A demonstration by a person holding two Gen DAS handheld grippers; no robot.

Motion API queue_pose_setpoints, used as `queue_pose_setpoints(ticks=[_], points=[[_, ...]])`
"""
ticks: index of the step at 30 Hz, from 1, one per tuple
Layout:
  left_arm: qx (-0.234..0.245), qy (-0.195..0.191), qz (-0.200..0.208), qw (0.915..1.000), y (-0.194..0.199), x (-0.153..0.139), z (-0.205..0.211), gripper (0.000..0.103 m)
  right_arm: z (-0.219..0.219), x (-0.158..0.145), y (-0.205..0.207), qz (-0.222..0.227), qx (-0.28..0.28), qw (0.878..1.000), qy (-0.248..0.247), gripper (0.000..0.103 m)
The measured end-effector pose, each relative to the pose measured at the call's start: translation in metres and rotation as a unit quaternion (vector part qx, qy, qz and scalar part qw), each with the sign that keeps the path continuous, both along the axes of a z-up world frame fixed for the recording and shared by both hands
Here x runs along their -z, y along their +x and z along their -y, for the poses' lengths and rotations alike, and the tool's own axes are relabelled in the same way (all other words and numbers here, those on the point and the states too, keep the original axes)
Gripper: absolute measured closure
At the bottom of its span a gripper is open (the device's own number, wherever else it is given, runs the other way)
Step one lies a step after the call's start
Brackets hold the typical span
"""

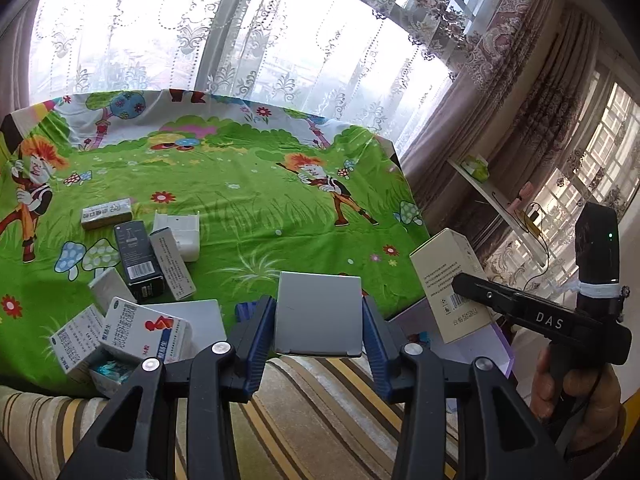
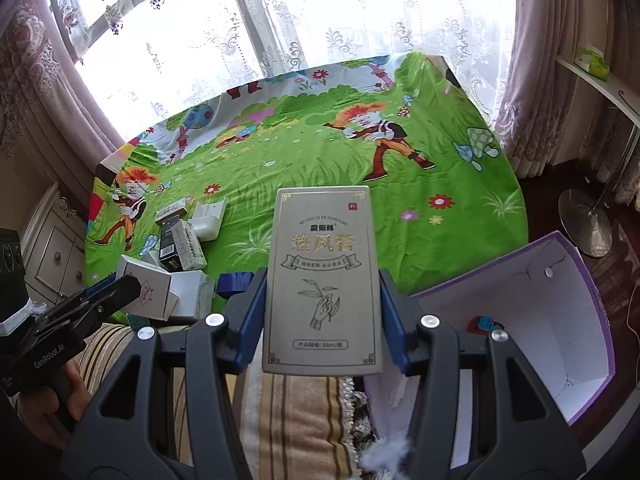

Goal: Organize rigid objects
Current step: 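Carry the grey box and beige box over the purple box with both tools, then open both tools to drop the grey and beige boxes into the purple box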

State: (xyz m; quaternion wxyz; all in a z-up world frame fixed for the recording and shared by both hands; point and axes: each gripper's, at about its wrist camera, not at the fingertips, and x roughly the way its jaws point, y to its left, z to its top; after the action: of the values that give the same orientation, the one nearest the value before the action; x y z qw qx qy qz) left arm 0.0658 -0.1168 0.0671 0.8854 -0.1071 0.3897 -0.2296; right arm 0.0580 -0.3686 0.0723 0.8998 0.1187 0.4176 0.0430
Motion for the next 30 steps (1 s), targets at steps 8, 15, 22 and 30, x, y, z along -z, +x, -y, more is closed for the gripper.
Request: queue_pose_setpoints(ticks=[8, 15, 22, 30], points=[[0.057, 0.008, -0.016, 0.9982, -0.007, 0.002, 0.047, 0.059, 0.057, 0.016, -0.033, -0.022, 0.043, 0.999, -0.012, 0.047], [0.118, 0.014, -0.036, 0.9922, -0.019, 0.007, 0.098, 0.059, 0.100, 0.045, -0.063, -0.062, 0.074, 0.995, -0.021, 0.047], [0.158, 0.031, -0.050, 0.9857, -0.025, 0.013, 0.141, 0.059, 0.119, 0.083, -0.091, -0.107, 0.063, 0.992, -0.006, 0.047], [0.192, 0.039, -0.064, 0.9786, -0.024, 0.018, 0.183, 0.059, 0.118, 0.113, -0.102, -0.139, 0.033, 0.990, 0.017, 0.046]])
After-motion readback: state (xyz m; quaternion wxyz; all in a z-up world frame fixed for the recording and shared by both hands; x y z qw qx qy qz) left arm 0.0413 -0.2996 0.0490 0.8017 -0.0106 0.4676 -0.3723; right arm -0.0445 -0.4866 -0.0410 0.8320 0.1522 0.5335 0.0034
